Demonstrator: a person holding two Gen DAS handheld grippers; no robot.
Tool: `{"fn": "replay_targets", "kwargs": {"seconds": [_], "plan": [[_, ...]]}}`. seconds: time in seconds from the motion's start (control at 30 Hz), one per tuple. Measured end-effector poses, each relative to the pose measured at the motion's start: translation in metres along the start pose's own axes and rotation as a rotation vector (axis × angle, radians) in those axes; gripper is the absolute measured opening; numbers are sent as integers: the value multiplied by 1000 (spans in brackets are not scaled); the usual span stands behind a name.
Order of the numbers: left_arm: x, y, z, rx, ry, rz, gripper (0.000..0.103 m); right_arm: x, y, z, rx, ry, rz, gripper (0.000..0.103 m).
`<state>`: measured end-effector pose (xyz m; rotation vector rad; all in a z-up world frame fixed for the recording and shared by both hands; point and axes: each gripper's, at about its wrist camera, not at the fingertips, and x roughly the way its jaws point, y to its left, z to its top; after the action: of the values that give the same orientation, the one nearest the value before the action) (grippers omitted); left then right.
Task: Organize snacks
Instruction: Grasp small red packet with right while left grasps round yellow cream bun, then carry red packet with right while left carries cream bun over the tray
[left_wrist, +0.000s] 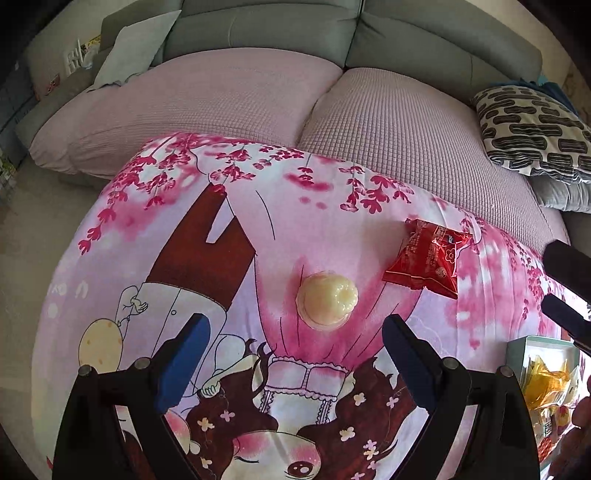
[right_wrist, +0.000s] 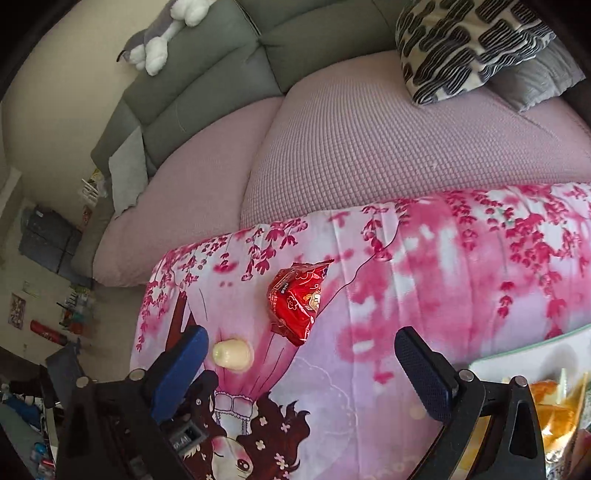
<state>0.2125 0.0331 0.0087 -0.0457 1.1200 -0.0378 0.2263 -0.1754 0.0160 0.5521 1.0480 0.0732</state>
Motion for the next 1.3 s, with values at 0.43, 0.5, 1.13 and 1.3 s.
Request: {"fn": "replay_targets", "kwargs": {"seconds": [0.43, 0.5, 1.13, 1.3], "plan": [[56, -22, 1, 123, 64, 22, 81, 78, 15, 15, -9, 103, -22, 81], [59, -25, 3, 136, 58, 44, 71, 84, 15, 17, -2, 112, -24, 76], [45, -24, -5, 98, 24, 26, 44, 47, 8, 1, -4, 104, -4, 49], [25, -24, -16, 61, 10, 11, 43, 8, 5, -11, -26, 55, -1, 48]]}}
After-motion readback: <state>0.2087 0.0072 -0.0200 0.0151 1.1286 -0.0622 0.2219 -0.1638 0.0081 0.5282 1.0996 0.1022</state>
